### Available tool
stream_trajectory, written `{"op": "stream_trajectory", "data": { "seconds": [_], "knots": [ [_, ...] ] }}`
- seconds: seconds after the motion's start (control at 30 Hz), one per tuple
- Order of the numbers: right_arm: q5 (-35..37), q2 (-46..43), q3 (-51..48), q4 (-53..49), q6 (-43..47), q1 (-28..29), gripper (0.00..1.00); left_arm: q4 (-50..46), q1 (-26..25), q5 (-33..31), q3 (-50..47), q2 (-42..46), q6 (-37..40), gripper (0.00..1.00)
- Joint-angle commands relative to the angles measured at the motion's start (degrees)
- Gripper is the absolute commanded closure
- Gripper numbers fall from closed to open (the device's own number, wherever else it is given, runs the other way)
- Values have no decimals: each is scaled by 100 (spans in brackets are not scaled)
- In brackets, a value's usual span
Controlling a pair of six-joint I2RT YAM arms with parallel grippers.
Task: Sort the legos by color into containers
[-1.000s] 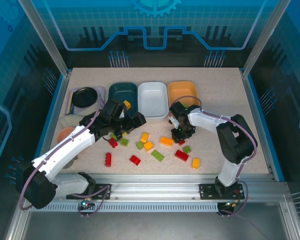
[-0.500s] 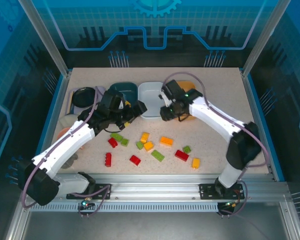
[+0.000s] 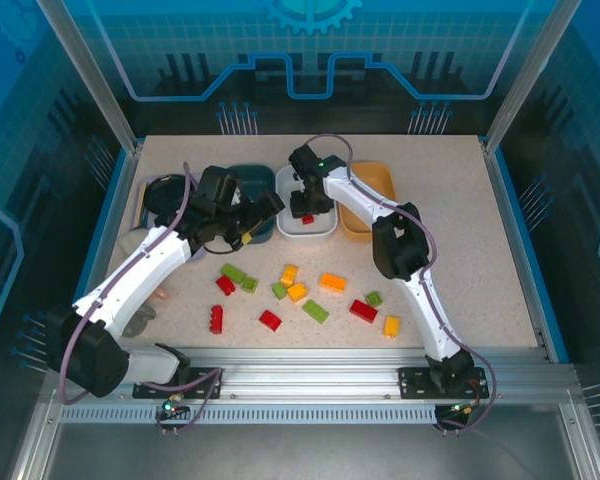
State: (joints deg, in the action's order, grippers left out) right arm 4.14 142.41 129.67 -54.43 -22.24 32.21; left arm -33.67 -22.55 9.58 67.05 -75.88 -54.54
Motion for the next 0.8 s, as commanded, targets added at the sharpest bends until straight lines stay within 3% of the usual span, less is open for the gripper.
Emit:
{"op": "stream_trajectory", "data": {
  "seconds": [0.0, 0.13, 0.27, 0.37, 0.57, 0.77],
  "knots": [
    [-218, -191, 346, -332, 43, 5, 39, -572, 31, -204, 69, 250, 33, 1],
    [-217, -794, 28, -182, 118, 33, 37, -940, 31, -347, -94, 513, -15, 2],
    [-101, -1985, -1011, 464, 323, 159, 39, -1557, 39, -572, -121, 680, -227, 2],
    [-193, -3017, -2220, 1233, 496, 291, 40, -1943, 58, -696, -210, 820, -474, 3],
    [-577, -5347, -4985, 2756, 607, 512, 39, -1841, 41, -589, -737, 1002, -916, 6],
    [-413, -6752, -6539, 2528, 528, 839, 38, -1633, -22, -400, -1006, 991, -1005, 6]
  ]
}}
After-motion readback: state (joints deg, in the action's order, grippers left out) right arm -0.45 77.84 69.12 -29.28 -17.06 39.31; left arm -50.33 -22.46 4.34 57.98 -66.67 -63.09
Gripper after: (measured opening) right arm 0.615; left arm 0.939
